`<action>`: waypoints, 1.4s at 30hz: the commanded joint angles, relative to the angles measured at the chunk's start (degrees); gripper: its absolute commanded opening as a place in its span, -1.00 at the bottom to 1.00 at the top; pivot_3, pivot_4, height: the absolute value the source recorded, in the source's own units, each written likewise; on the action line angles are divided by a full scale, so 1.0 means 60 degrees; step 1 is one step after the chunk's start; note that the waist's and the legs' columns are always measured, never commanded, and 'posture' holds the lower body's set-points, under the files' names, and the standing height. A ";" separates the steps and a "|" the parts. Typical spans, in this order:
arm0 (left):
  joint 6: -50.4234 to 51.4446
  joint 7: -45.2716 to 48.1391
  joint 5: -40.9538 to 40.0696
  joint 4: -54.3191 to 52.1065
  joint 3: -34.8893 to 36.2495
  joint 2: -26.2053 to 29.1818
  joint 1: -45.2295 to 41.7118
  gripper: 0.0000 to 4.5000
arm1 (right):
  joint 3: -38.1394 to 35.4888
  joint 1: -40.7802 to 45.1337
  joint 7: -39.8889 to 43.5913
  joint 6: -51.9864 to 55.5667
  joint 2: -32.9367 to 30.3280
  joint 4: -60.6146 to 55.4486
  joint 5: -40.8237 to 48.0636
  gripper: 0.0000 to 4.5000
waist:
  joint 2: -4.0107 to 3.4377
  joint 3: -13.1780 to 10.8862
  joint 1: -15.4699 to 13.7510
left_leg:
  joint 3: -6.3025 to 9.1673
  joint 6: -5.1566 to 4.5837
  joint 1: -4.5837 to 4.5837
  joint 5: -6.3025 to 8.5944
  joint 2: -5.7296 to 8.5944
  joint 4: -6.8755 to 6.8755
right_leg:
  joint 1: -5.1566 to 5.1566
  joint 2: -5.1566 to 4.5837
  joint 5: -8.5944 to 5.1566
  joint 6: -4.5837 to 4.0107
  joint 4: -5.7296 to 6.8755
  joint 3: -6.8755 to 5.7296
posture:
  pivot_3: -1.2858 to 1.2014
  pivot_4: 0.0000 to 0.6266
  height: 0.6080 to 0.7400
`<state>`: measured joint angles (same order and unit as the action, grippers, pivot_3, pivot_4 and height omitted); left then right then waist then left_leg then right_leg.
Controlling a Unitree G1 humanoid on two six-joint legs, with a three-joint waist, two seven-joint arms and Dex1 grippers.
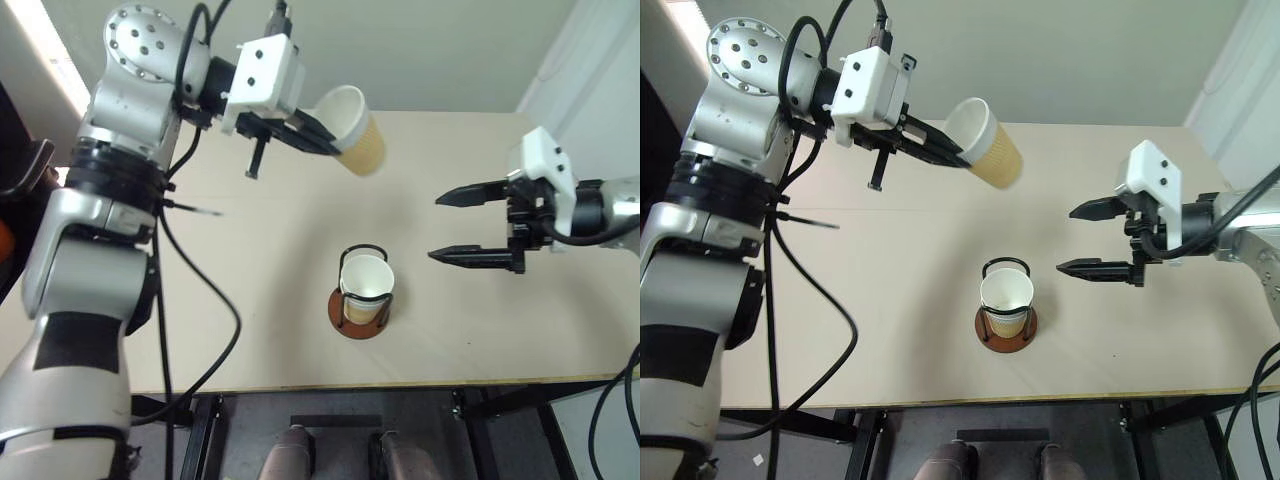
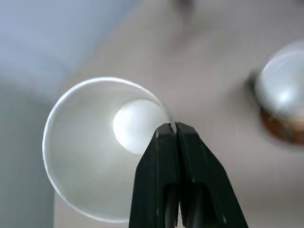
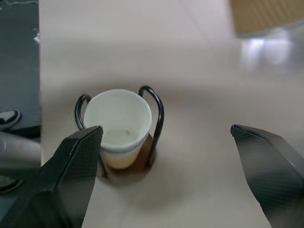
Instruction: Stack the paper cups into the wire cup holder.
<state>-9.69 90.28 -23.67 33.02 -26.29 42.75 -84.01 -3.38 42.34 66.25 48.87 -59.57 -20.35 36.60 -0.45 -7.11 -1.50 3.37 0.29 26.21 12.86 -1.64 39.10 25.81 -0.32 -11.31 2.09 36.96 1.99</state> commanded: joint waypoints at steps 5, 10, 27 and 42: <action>0.0114 0.0371 -0.2477 -0.3061 -0.2630 0.1733 0.0164 -0.99 | -0.1075 0.0047 0.0373 -0.0536 -0.0718 0.0241 0.0225 1.00 | -0.0017 0.0002 0.0076 | -0.0048 -0.0074 -0.0072 0.0040 -0.0022 -0.0006 | -0.0036 -0.0006 0.0003 0.0001 0.0011 0.0044 | 0.03 -0.52 1.00; -0.0712 0.0371 -0.2203 -0.3089 -0.4295 0.2132 -0.0102 -0.99 | -0.1161 -0.0147 0.0234 -0.0551 -0.0822 0.0099 0.0357 1.00 | -0.0024 -0.0006 0.0106 | -0.0052 -0.0125 -0.0172 0.0071 -0.0023 -0.0008 | -0.0134 -0.0021 0.0012 -0.0005 0.0004 0.0083 | 0.03 -0.52 1.00; -0.0660 0.0371 -0.1826 -0.2518 -0.4608 0.1524 -0.0123 -0.58 | -0.1040 -0.0393 -0.0060 -0.0521 -0.0836 -0.0215 0.0440 1.00 | -0.0042 -0.0016 0.0120 | -0.0143 -0.0160 -0.0196 0.0092 -0.0015 -0.0007 | -0.0130 -0.0025 0.0018 0.0036 -0.0008 0.0208 | 0.03 -0.52 1.00; 0.1811 -0.0159 -0.1032 -0.2224 -0.0170 0.3288 0.3205 0.82 | 0.0840 0.0521 0.1065 -0.1366 0.0049 0.1372 -0.0323 1.00 | -0.0089 0.0000 0.0439 | -0.0179 -0.0181 -0.0218 0.0118 -0.0017 -0.0016 | -0.0114 0.0001 0.0000 0.0045 -0.0006 0.0240 | 0.03 -0.52 1.00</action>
<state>-2.91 89.40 -28.48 22.01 -31.85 59.25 -67.55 1.02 44.32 71.07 42.20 -59.02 -13.87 36.18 -0.99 -7.12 1.13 2.33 -0.79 24.87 13.59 -1.79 38.97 25.19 -0.30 -11.33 2.33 36.95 3.47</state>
